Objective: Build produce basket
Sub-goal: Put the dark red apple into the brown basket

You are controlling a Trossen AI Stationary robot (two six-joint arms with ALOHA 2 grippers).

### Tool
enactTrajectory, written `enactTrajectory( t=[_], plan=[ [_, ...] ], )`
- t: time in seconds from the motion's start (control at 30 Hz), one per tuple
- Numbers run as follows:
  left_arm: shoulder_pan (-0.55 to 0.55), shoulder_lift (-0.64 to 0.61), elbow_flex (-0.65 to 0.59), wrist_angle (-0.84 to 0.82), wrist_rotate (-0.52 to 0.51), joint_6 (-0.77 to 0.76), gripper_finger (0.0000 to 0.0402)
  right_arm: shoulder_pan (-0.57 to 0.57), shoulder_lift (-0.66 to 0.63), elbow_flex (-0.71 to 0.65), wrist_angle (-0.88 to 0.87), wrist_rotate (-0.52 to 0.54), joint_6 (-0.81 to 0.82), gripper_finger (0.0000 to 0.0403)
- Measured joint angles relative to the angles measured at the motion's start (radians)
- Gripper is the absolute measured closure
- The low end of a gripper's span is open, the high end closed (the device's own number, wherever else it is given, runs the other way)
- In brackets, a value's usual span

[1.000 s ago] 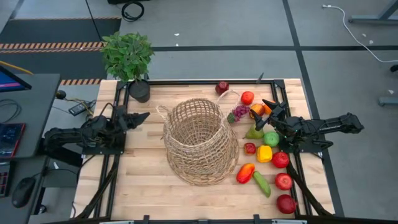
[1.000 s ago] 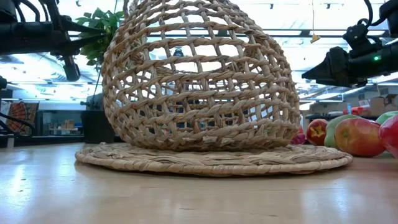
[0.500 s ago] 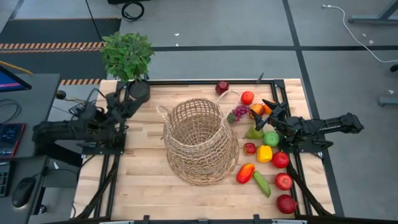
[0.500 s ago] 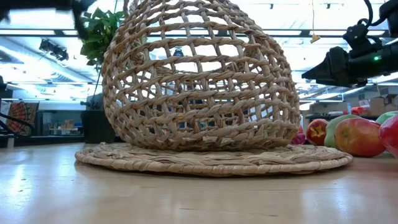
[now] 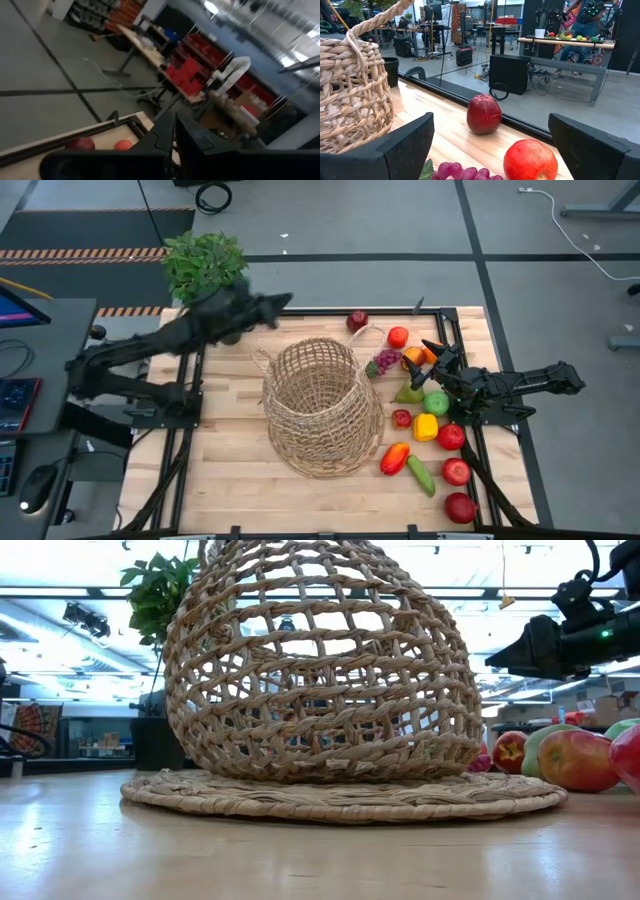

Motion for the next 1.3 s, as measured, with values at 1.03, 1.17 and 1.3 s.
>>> enactTrajectory(
  t=[1.03, 1.17, 1.3],
  plan=[
    [0.234, 1.064, 0.943, -0.008, 0.490, -0.110, 0.0377, 0.000, 0.000, 0.000, 0.001, 0.000, 0.000, 0.0007],
    [0.234, 1.122, 0.983, -0.003, 0.507, -0.128, 0.0377, 0.000, 0.000, 0.000, 0.001, 0.000, 0.000, 0.0007],
    [0.234, 1.162, 0.988, -0.013, 0.509, -0.079, 0.0376, 0.000, 0.000, 0.000, 0.001, 0.000, 0.000, 0.0007]
  ],
)
